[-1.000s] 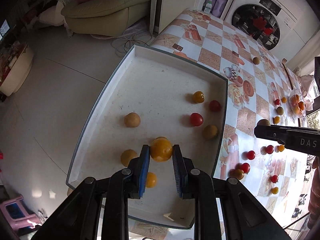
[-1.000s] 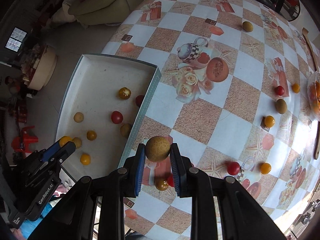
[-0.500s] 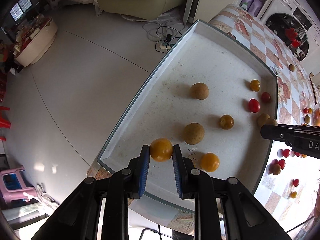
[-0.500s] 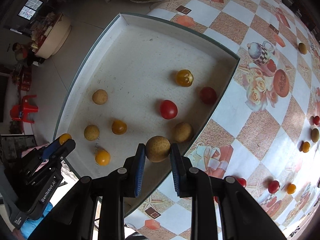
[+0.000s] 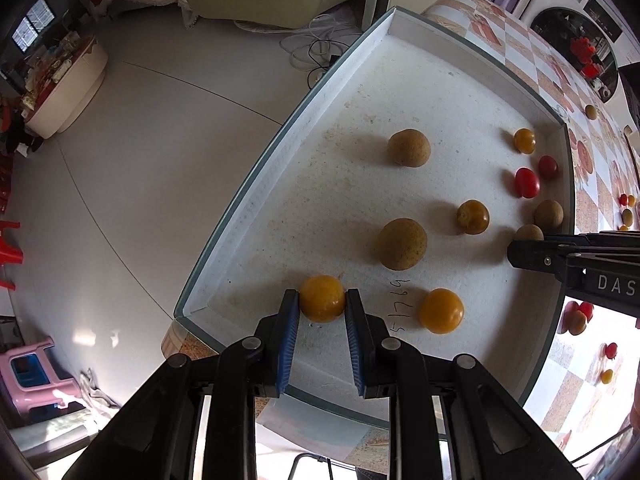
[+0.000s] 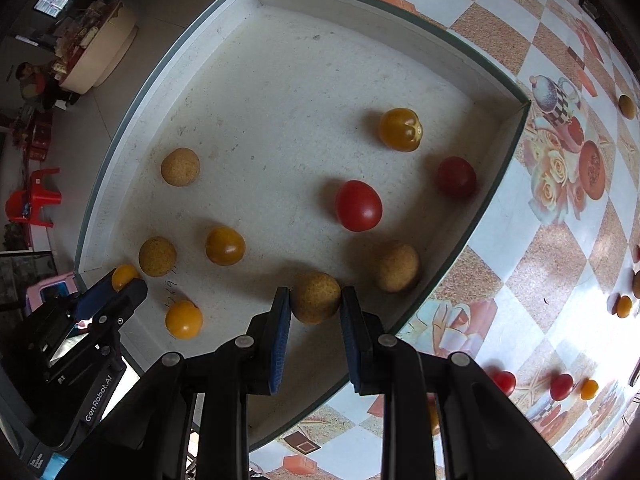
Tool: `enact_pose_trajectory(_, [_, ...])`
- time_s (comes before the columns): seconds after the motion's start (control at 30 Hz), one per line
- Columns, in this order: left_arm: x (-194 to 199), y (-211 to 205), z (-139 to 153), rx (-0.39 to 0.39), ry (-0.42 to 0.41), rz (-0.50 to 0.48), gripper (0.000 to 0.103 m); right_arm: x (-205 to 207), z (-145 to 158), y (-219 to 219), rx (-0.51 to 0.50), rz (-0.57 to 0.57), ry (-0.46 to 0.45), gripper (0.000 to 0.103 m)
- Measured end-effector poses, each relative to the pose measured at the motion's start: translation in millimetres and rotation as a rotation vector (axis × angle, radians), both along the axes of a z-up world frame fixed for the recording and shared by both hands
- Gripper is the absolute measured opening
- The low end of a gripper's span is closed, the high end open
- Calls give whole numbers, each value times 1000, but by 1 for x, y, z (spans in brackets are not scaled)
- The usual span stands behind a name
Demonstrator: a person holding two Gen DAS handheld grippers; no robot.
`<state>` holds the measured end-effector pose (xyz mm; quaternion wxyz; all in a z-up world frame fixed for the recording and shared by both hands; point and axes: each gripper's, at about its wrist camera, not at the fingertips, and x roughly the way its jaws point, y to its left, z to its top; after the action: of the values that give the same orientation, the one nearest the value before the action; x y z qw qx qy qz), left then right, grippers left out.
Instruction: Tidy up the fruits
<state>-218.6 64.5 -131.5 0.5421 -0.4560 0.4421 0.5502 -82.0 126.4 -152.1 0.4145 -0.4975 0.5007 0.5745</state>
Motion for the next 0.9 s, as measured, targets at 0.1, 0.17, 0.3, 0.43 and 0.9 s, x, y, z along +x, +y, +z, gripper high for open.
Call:
enact_pose_trajectory(0.1, [2, 0, -1, -4, -14, -10, 34, -10, 0, -5, 24, 30, -29, 28])
enact_pose_trajectory(0.17, [5, 0, 0, 5, 1, -9, 71, -15, 0, -8, 27, 44, -33, 32])
enact_pose_trajectory(0.3, [11, 1, 5, 35, 35, -13, 86, -17, 1, -9, 15, 57, -28, 38])
enact_pose_trajectory(0.43, [12, 3, 4, 10, 32, -7, 86, -13, 21, -11, 46, 56, -12, 61])
enact_pose_trajectory(0.9, [22, -4, 33, 13, 27, -64, 103, 8, 63, -26, 82, 18, -35, 90])
